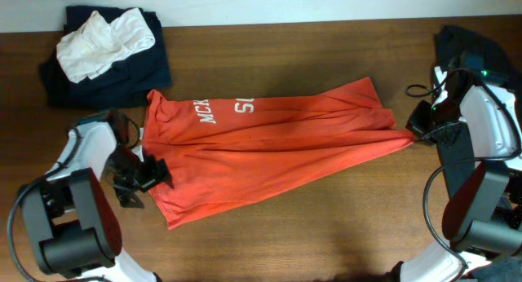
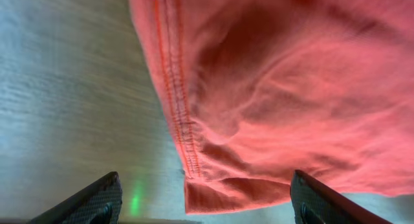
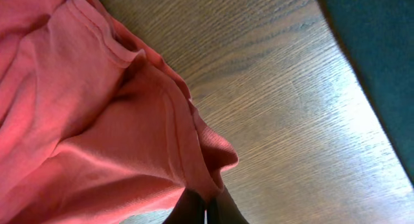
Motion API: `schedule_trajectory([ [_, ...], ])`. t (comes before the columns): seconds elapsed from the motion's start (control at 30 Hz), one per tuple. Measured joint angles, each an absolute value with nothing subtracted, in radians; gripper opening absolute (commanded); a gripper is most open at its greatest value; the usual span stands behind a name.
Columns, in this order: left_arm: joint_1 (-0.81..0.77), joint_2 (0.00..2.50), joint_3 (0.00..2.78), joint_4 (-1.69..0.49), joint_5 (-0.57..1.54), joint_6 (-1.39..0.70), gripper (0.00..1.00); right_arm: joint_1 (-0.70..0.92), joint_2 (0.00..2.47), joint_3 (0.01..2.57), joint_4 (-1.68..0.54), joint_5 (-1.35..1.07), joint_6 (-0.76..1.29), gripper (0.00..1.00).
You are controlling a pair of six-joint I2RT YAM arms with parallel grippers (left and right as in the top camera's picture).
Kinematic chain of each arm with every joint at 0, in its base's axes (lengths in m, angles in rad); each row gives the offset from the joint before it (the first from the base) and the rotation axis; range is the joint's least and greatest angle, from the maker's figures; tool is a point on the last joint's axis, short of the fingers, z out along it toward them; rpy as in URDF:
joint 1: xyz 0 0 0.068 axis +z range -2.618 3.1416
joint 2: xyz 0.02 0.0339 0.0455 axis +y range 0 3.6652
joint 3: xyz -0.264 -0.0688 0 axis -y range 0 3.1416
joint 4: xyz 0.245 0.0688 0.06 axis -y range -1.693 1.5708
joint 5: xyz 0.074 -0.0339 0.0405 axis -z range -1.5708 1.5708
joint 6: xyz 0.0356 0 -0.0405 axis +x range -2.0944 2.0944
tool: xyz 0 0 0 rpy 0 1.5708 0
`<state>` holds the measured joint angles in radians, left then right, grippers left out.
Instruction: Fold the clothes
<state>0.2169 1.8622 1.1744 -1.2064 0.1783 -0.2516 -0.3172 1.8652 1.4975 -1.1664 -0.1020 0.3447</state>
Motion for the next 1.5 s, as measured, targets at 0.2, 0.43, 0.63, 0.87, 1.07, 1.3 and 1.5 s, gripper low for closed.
schedule_trajectory([
  [0.2,0.204,1.862,1.055,-1.152,0.145,-0.403,0.81,-0.317,1.866,1.497,-1.158,-0.094,0.345,0.04],
  [0.43,0.199,1.854,0.997,-1.095,0.178,-0.419,0.00,-0.317,1.866,1.497,-1.148,-0.094,0.345,0.04],
  [0.63,0.195,1.852,0.997,-1.092,0.193,-0.424,0.00,-0.317,1.866,1.497,-1.149,-0.094,0.345,0.04],
  [0.87,0.195,1.855,1.175,-1.251,0.183,-0.408,0.00,-0.317,1.866,1.500,-1.179,-0.095,0.345,0.04],
  [1.07,0.195,1.853,1.348,-1.116,0.183,-0.404,0.00,-0.316,1.866,1.640,-1.126,-0.170,0.346,0.04],
  [1.3,0.195,1.853,1.349,-0.811,0.183,-0.404,0.03,-0.235,1.882,1.640,-0.936,-0.205,0.358,0.04],
  [1.5,0.195,1.854,1.349,-0.637,0.176,-0.393,0.76,-0.154,1.961,1.640,-0.825,-0.163,0.365,0.45],
])
